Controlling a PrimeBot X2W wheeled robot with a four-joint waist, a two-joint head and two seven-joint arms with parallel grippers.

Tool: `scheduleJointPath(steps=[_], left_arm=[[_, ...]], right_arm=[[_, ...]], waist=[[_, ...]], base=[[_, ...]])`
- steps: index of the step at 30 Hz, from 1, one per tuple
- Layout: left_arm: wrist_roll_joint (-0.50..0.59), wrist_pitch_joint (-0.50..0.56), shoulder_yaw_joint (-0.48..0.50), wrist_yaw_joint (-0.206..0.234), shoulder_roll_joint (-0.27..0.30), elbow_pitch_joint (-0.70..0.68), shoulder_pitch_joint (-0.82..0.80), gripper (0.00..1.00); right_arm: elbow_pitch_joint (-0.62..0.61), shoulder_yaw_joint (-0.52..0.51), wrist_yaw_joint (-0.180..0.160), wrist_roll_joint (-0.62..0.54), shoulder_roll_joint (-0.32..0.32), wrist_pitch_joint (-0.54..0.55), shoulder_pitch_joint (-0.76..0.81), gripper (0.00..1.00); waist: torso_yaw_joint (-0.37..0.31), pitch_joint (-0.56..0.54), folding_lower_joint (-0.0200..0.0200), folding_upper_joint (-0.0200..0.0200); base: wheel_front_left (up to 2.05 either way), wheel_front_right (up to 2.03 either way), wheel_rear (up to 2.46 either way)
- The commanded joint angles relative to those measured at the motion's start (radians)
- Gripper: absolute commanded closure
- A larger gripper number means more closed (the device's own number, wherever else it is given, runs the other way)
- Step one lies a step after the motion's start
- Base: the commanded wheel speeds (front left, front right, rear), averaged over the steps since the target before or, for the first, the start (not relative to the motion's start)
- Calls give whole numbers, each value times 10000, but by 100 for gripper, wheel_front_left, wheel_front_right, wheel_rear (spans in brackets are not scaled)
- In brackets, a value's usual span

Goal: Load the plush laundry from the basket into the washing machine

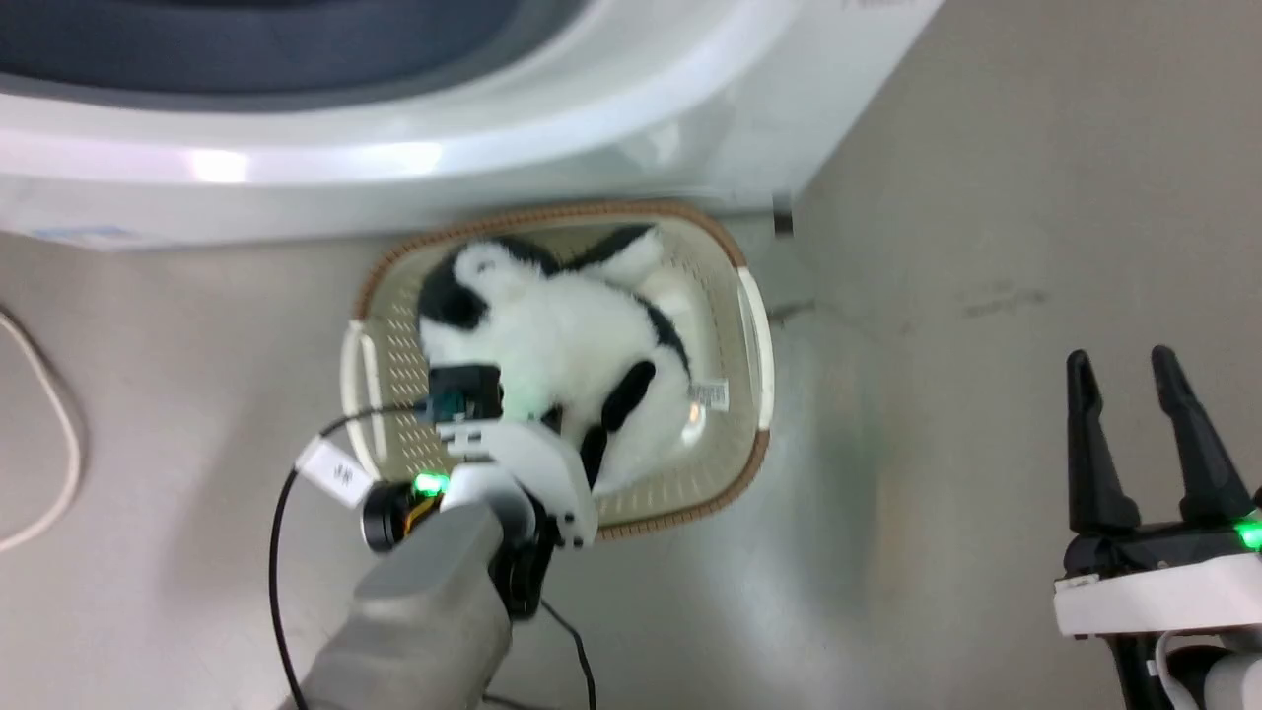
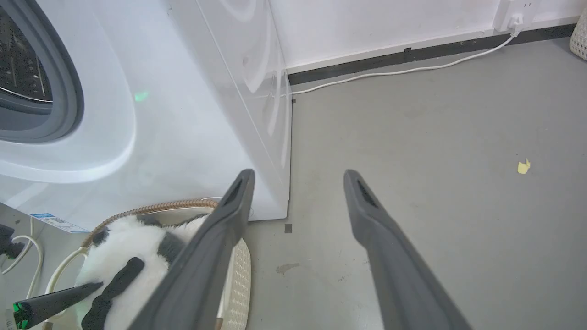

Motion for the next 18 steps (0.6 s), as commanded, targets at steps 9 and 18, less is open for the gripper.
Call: scheduleJointPath(steps=[9,18], left_arm=[[-192,-504,234,-306,85,-542,1372,100],[452,-569,905,254,878,-2471,2712,100]], right_arm=[[751,185,-9,-157,132,52,265,0],[1183,233,-9,-157,353,7,758,0]], waist=[[589,-2461,1,-1],[913,-3913,1,-1]], base=[[0,0,0],[0,0,0]])
